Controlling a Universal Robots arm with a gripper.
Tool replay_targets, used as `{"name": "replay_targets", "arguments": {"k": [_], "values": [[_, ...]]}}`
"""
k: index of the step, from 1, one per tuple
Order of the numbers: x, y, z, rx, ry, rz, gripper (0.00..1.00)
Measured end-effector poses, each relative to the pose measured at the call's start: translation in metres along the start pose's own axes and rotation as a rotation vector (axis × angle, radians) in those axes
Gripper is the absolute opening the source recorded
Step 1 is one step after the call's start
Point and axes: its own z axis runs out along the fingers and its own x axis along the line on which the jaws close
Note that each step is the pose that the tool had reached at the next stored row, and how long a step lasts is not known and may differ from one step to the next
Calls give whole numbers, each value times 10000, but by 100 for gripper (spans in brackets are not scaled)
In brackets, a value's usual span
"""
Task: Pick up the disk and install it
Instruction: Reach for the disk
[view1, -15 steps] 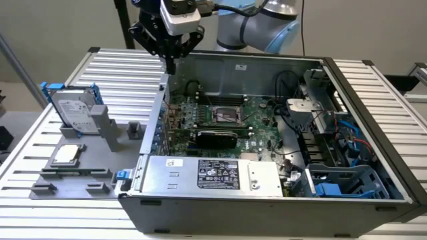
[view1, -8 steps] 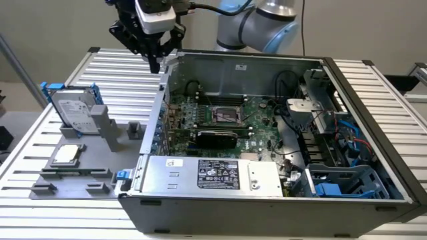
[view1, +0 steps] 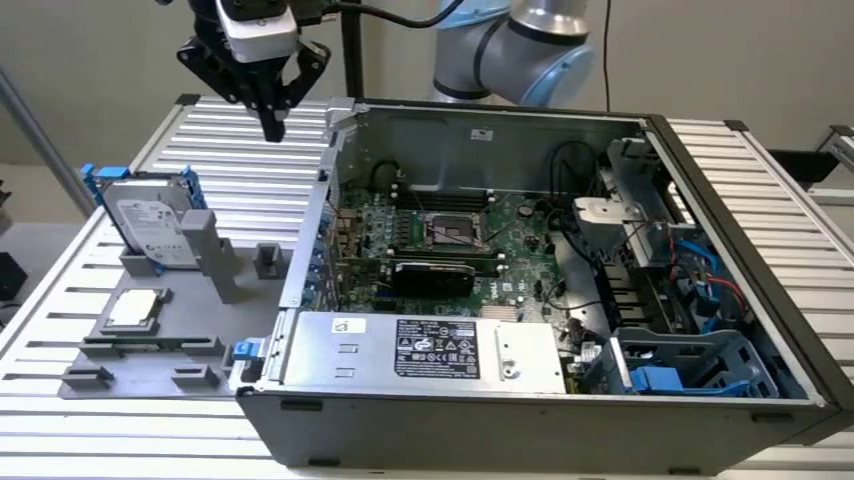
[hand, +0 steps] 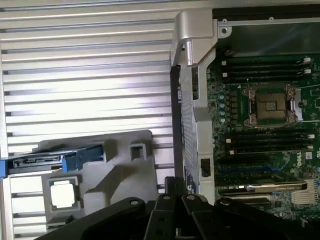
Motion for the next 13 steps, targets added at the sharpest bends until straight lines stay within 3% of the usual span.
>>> {"name": "replay_targets", "arguments": {"k": [13], "values": [[529,34,17,0,4,-13,0]]}}
